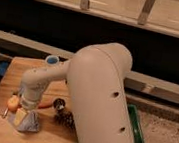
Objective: Place towel in table surface
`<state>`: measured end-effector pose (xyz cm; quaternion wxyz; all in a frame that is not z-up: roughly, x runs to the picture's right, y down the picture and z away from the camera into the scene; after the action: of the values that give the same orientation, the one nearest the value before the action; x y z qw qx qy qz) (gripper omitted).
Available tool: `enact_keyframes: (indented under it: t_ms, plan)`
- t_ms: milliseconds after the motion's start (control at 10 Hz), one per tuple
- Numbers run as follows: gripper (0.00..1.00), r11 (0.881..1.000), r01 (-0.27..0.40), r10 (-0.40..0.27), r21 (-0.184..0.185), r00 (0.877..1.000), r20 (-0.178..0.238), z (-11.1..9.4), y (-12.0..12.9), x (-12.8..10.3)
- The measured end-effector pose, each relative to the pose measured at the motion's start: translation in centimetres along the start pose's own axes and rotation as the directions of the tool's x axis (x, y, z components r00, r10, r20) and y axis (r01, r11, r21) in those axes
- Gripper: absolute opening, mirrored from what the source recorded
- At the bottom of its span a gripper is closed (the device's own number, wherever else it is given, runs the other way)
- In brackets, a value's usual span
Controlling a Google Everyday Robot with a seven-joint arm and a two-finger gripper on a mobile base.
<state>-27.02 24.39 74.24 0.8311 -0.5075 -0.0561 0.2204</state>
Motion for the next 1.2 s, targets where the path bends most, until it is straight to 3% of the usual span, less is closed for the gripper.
enact_keyframes:
  t_ms: [100, 400, 800, 1000, 1200]
  plan:
    - [0.76, 1.000, -0.016, 0.016, 0.003, 1.000, 0.002, -0.3, -0.8, 0.4]
    - [0.46, 0.998, -0.054, 0.054, 0.017, 0.999, 0.000, -0.7, -2.4, 1.8]
    - [0.06, 0.997, -0.067, 0.067, 0.027, 0.998, 0.016, -1.0, -2.7, 2.2]
    - [0.00, 0.996, -0.065, 0.062, 0.058, 0.997, 0.043, -2.8, -2.6, 2.1]
    - [0.00, 0.992, -0.057, 0.047, 0.117, 0.995, 0.090, -6.8, -2.3, 1.4]
